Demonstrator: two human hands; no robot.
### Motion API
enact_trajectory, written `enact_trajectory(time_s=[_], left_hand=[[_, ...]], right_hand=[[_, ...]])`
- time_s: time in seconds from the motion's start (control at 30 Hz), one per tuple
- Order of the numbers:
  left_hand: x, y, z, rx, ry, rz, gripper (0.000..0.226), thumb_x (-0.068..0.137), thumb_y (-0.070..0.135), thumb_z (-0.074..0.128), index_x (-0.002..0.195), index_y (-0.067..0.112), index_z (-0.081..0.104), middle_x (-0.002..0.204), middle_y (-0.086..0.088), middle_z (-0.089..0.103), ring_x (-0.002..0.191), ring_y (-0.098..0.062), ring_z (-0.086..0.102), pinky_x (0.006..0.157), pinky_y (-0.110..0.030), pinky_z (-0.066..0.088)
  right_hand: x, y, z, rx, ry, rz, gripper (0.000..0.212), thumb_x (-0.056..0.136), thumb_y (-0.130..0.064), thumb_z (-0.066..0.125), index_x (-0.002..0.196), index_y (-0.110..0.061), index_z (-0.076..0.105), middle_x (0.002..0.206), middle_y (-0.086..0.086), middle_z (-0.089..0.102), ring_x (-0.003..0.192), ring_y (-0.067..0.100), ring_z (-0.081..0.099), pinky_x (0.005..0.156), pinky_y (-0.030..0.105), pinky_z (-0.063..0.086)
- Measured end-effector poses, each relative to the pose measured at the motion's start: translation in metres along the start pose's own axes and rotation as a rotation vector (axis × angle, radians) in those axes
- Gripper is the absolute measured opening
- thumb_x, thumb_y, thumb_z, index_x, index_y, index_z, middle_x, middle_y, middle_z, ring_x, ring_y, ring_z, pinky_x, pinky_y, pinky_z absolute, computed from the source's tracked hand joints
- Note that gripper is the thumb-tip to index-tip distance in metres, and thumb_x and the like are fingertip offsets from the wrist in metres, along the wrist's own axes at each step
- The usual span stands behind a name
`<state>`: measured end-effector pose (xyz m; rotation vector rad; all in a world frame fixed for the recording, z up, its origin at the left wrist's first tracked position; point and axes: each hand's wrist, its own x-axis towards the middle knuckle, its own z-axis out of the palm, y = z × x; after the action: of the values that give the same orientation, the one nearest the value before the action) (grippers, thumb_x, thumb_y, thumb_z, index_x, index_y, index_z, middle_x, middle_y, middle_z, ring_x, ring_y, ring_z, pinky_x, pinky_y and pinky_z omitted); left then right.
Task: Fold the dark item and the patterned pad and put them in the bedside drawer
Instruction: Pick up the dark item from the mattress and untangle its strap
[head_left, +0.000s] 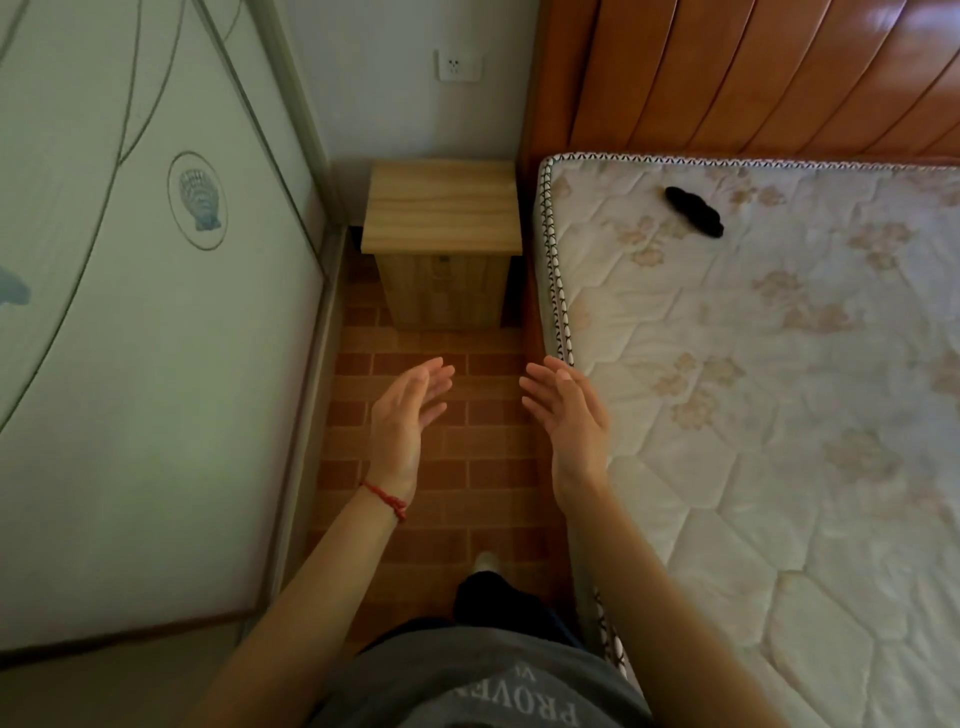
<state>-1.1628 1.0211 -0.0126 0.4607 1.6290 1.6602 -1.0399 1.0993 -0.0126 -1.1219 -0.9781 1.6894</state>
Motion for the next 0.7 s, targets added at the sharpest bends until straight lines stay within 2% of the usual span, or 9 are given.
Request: enact_trajectory(time_s=[0.17,0.37,0.7], left_hand=[[0.055,0.014,0.027,-0.025,0.003,0.0,0.022,0.096,0.029,0.037,0.102,0.028,0.059,0.108,0.003,0.064,0.11,-0.019,0.059,0.097,-0.038,0.046],[0.13,0.023,0.048,-0.034,-0.018,-0.034,0.024,0.097,0.028,0.037,0.105,0.024,0.059,0.109,0.002,0.064,0.111,-0.018,0.058,0.096,-0.036,0.047],[0.273,0.059,0.072,-0.002,-0.147,-0.044,0.024,0.097,0.025,0.035,0.106,0.024,0.057,0.107,0.003,0.063,0.106,-0.012,0.059,0.094,-0.033,0.048]], right_hand=[[0.063,-0.017,0.012,0.031,-0.012,-0.008,0.02,0.096,-0.013,0.044,0.101,-0.014,0.063,0.099,0.008,0.068,0.089,0.02,0.066,0.073,0.025,0.052],[0.128,-0.019,0.031,0.042,0.024,0.033,0.019,0.096,-0.011,0.044,0.101,-0.011,0.062,0.098,0.009,0.068,0.088,0.021,0.066,0.073,0.026,0.051],[0.243,-0.035,0.089,0.043,0.141,0.004,0.02,0.096,-0.012,0.044,0.101,-0.011,0.064,0.097,0.006,0.069,0.087,0.018,0.067,0.073,0.025,0.053]])
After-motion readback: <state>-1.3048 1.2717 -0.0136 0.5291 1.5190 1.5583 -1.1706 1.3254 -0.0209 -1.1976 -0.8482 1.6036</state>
